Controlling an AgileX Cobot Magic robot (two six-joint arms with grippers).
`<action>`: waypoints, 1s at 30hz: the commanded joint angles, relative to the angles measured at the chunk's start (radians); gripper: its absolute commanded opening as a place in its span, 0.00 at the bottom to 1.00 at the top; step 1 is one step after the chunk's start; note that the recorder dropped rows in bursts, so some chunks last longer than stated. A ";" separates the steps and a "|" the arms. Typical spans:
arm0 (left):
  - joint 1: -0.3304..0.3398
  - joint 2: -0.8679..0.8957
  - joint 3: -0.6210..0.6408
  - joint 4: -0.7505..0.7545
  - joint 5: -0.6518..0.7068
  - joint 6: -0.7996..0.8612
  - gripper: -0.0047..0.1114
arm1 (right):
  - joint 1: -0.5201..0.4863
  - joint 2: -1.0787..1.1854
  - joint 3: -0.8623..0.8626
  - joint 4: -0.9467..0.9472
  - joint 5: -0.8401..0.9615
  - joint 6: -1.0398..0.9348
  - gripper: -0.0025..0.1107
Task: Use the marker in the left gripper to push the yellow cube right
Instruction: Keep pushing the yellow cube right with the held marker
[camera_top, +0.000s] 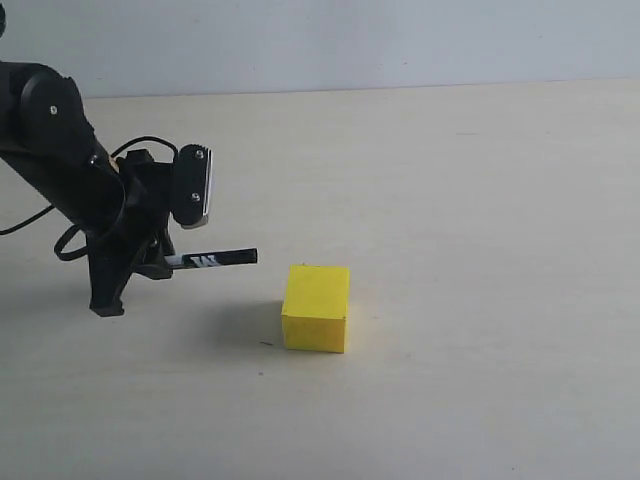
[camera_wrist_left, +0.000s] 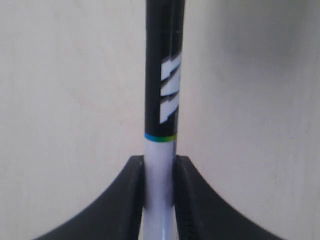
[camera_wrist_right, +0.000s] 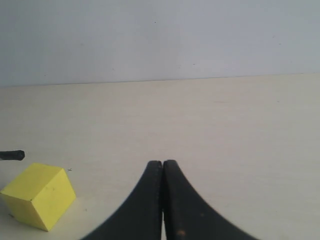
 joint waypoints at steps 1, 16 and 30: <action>-0.021 0.005 -0.004 0.049 0.015 -0.011 0.04 | 0.001 -0.005 0.004 -0.001 -0.007 -0.004 0.02; -0.076 0.055 -0.004 0.072 0.065 -0.046 0.04 | 0.001 -0.005 0.004 -0.001 -0.007 -0.004 0.02; -0.144 0.055 -0.006 0.063 0.016 -0.046 0.04 | 0.001 -0.005 0.004 -0.001 -0.007 -0.004 0.02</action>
